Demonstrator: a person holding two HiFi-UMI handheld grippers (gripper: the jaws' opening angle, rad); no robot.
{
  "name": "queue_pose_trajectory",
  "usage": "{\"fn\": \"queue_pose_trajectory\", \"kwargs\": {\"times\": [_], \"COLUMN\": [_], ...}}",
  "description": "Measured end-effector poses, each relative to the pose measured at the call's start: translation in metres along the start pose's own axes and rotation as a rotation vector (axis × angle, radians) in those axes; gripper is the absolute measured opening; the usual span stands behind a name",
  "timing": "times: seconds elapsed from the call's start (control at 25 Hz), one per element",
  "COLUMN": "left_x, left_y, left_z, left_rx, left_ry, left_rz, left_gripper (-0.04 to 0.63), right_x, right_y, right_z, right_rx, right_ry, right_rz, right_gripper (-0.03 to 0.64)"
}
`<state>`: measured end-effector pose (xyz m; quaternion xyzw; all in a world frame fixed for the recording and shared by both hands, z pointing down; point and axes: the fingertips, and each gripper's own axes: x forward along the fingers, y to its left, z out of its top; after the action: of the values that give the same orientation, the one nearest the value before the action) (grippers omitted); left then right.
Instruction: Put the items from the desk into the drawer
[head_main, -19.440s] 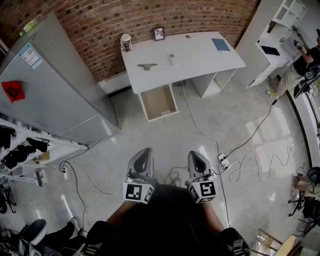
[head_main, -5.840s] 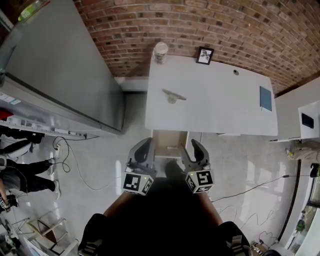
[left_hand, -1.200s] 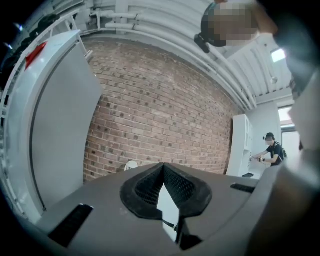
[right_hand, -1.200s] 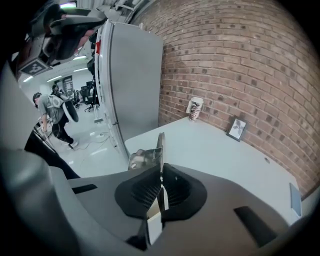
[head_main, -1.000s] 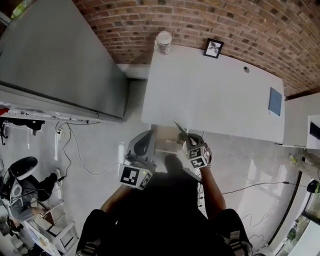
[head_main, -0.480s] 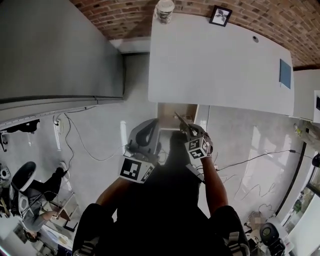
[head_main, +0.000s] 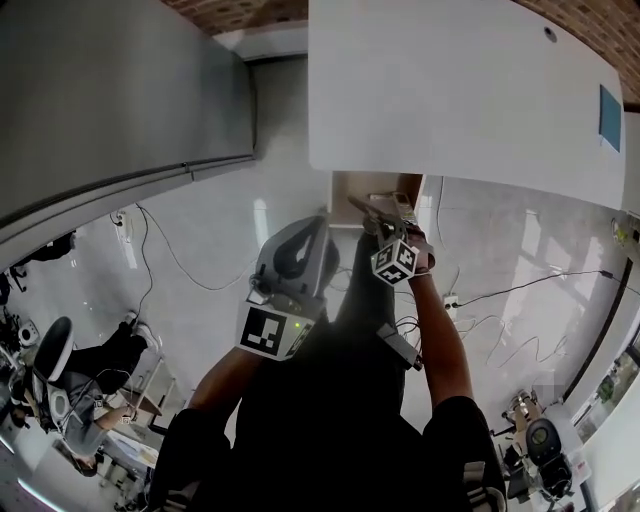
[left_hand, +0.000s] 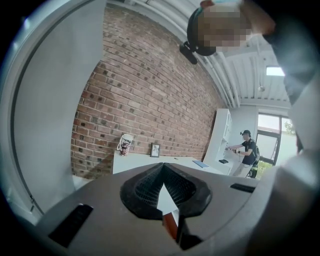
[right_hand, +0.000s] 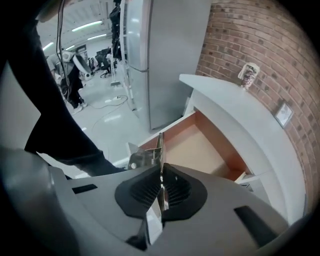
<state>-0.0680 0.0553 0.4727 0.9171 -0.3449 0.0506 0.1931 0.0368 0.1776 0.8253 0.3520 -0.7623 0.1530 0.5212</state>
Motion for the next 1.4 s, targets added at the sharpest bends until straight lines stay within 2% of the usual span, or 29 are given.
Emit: {"fn": "queue_pose_trajectory", "kwargs": {"times": [0.16,0.4,0.96,1.28,1.4], "left_x": [0.011,0.016,0.035,0.045,0.046], "left_y": [0.010,0.026,0.051,0.039,0.042], "left_z": [-0.028,-0.033,-0.048,-0.056,-0.054], "left_rx": [-0.024,-0.044,-0.077,-0.097,-0.096], "left_ry": [0.031,0.045,0.086,0.106,0.104], "left_rz": [0.021,0.050,0.096,0.110,0.108], "left_gripper": [0.002,0.002,0.002,0.002,0.002], "right_x": [0.041,0.078,0.130,0.138,0.140], "right_y": [0.013,0.023,0.012,0.006,0.002], "right_z": [-0.023,-0.027,-0.034,-0.053,-0.052], "right_rx": [-0.091,-0.184,-0.184,-0.171,-0.159], "right_ry": [0.060,0.118,0.189,0.230,0.239], "right_rz": [0.054,0.123,0.216,0.238,0.222], "right_gripper": [0.003,0.003,0.004,0.008,0.015]}}
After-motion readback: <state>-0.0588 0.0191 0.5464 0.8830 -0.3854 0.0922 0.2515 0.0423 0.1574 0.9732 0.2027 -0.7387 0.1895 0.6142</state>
